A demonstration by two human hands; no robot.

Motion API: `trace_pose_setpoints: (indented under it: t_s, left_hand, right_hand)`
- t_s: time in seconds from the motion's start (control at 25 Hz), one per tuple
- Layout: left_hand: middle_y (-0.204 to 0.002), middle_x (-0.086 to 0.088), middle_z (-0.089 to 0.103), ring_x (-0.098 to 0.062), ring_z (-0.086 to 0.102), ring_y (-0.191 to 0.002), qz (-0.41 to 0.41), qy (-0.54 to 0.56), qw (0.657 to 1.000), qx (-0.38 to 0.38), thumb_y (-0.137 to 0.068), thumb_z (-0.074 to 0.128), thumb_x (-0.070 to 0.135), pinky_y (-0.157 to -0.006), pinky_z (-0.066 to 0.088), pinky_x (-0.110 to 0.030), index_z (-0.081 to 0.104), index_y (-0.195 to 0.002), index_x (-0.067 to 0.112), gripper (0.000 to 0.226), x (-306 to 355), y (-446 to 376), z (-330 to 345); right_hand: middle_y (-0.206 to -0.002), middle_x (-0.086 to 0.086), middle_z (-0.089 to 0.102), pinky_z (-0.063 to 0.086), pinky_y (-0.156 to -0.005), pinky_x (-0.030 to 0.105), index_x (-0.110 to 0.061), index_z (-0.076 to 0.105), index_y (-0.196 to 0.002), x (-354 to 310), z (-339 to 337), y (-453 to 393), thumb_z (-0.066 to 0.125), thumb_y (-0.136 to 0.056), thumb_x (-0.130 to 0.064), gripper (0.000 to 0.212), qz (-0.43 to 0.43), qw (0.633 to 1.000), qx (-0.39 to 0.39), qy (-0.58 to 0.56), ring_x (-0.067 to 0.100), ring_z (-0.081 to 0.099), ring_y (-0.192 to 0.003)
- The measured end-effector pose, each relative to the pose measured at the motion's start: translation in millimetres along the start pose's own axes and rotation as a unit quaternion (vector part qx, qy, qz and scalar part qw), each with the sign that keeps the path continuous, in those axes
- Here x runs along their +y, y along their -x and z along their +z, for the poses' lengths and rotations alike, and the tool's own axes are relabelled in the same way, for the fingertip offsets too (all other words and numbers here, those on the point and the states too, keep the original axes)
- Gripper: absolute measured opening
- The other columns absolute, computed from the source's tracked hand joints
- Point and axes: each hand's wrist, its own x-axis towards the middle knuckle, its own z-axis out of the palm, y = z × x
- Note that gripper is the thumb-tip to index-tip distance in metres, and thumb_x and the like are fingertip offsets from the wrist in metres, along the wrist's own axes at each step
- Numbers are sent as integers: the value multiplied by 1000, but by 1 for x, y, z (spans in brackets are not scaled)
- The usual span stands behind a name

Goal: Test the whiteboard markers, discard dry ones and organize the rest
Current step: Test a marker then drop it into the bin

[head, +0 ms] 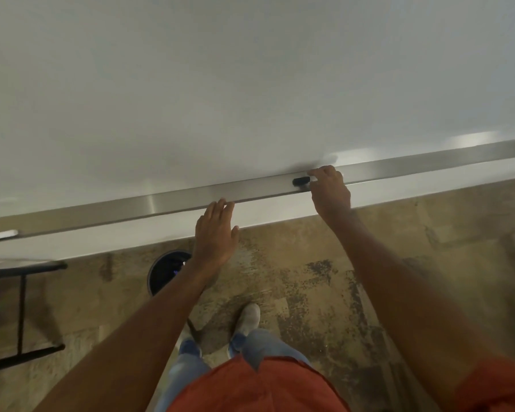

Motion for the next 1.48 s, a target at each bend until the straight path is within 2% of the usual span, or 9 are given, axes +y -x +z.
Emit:
trace_pose_setpoints:
  t_s: [0.32,0.48,0.6,0.68,0.84,0.96,1.08,1.28,1.48]
  left_hand:
    - [-171,3,8,-16,-1,-157,-33,72,995,-58,-104,51,29,-121,27,-50,21,-160,22,64,2,3,-8]
    - [-171,1,11,-17,1,-157,-77,174,978,-87,-105,49,36,-125,14,-43,31,-158,21,57,7,0,-23]
    - [-169,4,19,-17,16,-156,-146,342,926,-68,-104,46,52,-124,19,-41,45,-151,30,52,24,9,-50]
    - [-167,8,24,-15,27,-152,-159,402,900,-49,-103,42,59,-121,26,-38,46,-149,33,53,39,20,-71]
    - [-142,2,59,-14,54,-131,-143,497,855,32,-105,36,57,-111,44,-37,58,-138,27,50,54,47,-112]
    - [-118,1,74,-14,68,-112,-134,611,769,133,-109,35,44,-85,55,-25,69,-116,9,49,60,78,-141]
    - [-110,-6,77,-23,73,-105,-134,681,698,173,-111,29,42,-85,58,-33,63,-104,2,53,64,105,-174]
    - [-107,-12,77,-33,75,-94,-116,702,673,200,-110,33,40,-83,59,-37,59,-111,2,46,51,129,-226]
    - [-85,-19,69,-39,71,-84,-99,690,679,230,-109,36,43,-79,57,-43,56,-80,18,43,21,147,-256]
  right_hand:
    - [-116,5,57,42,-66,36,-20,65,-118,10,11,-11,51,-94,6,38,-19,1000,-4,18,28,53,-109]
    - [-119,-2,64,39,-82,29,-19,62,-124,-15,9,4,52,-97,0,35,-89,993,37,68,23,55,-104]
    - [-107,7,71,50,-79,40,-13,67,-118,-64,-3,53,50,-101,-6,25,-99,988,93,-79,28,62,-95]
    - [-106,3,70,51,-74,37,-14,64,-122,-98,-9,86,44,-108,-17,24,-76,971,55,-218,18,62,-91]
    - [-119,-8,65,56,-85,35,-23,54,-135,-155,-25,142,41,-111,-33,29,-149,912,-28,-380,6,62,-105]
    - [-122,-14,66,56,-86,32,-31,54,-136,-196,-47,176,44,-110,-28,29,-161,877,-51,-449,5,65,-107]
    - [-114,-22,68,58,-84,35,-36,50,-134,-231,-67,198,43,-110,-26,28,-166,859,-80,-478,4,69,-104]
    - [-104,-31,67,59,-79,32,-33,50,-133,-276,-98,211,49,-108,-28,26,-193,867,-56,-456,-5,67,-98]
    - [-129,-30,59,56,-90,24,-35,43,-145,-321,-122,235,50,-106,-27,40,-243,873,-16,-421,-9,62,-111]
